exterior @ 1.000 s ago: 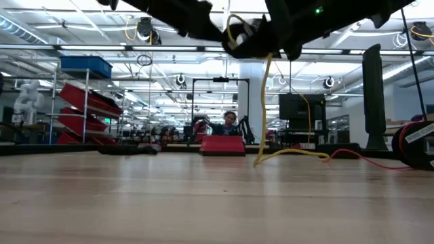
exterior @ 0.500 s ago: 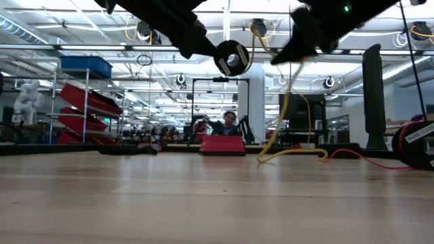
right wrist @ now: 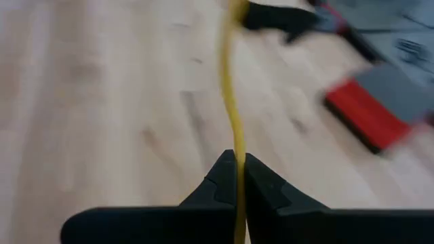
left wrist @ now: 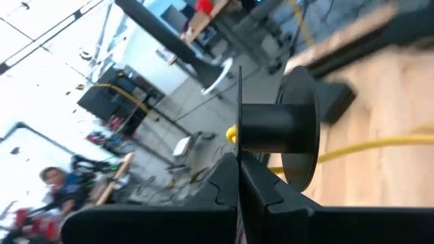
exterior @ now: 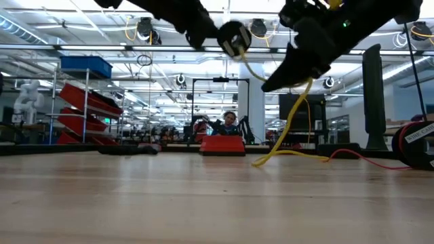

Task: Coil cords
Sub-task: Uncoil the yellow wire from the spool

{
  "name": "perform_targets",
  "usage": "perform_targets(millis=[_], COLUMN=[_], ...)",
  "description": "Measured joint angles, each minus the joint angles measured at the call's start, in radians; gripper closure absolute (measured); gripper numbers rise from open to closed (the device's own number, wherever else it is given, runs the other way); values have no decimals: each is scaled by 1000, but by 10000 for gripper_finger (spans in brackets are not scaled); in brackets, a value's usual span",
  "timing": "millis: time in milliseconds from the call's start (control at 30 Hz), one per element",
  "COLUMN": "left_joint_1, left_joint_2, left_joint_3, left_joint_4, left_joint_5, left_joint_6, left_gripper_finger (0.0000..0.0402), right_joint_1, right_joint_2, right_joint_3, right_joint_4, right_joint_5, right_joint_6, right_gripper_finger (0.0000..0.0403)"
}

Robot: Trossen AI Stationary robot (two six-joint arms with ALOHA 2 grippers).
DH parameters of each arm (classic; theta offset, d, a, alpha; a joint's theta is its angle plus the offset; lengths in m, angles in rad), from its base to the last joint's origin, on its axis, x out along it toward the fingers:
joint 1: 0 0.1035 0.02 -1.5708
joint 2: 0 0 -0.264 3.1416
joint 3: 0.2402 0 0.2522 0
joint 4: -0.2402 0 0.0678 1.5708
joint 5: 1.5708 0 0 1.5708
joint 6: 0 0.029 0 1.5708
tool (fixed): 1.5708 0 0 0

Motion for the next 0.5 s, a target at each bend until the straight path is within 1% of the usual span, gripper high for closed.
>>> perform_targets(millis=[100,233,300,367,433,500], left_joint_1=[10,15,23,38,53,72], left_joint_2=[37,114,152,187,211,219], left_joint_3=[0,1,1,1,1,1], left_joint_4=[-13,-13,-16,-14,-26,-52], left_joint_5=[-4,-31,-73,-129,-169,-201], left_joint_6=[51,121,153,172,175,169], left_gripper_finger=[401,402,401,401,401,401], right_joint_1=[1,0,1,0,-1,1], right_joint_2=[10,3,1,1,1,1], right_joint_3=[0,0,0,0,0,0], right_joint_4=[83,123,121,110,109,98], right_joint_5=[-57,-85,-88,-119,-150,-158], right_joint_6=[-52,-83,-79,-77,-67,-45], right_gripper_finger=[403,403,403,401,397,392])
